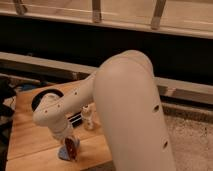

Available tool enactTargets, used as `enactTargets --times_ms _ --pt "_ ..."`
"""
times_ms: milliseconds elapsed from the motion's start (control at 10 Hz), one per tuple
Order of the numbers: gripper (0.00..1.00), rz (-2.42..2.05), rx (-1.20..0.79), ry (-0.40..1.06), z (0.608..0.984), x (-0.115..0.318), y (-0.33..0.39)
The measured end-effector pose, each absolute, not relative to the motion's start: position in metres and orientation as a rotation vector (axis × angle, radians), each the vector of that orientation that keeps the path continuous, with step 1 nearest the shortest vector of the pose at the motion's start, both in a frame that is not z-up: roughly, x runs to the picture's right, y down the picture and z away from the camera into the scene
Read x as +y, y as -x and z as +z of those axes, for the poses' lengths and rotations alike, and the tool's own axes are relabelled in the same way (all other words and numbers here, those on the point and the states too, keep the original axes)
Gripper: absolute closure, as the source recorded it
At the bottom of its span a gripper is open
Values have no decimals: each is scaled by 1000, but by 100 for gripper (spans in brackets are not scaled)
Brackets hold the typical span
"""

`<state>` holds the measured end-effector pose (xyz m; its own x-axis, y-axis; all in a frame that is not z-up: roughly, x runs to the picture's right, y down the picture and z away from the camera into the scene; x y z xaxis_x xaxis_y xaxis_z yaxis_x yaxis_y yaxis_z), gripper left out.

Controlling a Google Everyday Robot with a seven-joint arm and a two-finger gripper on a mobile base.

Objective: Place the pepper on the white sponge

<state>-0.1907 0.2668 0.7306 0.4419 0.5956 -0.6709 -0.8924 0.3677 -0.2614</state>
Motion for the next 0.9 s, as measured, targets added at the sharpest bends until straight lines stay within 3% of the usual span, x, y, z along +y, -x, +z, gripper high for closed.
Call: enactTargets --times_ms 300,500,800,900 --pt "26 1017 504 708 746 277 195" --pt "20 1020 496 716 749 278 200" --pt "44 1046 508 692 735 261 190" --pt "56 1047 507 694 733 258 191"
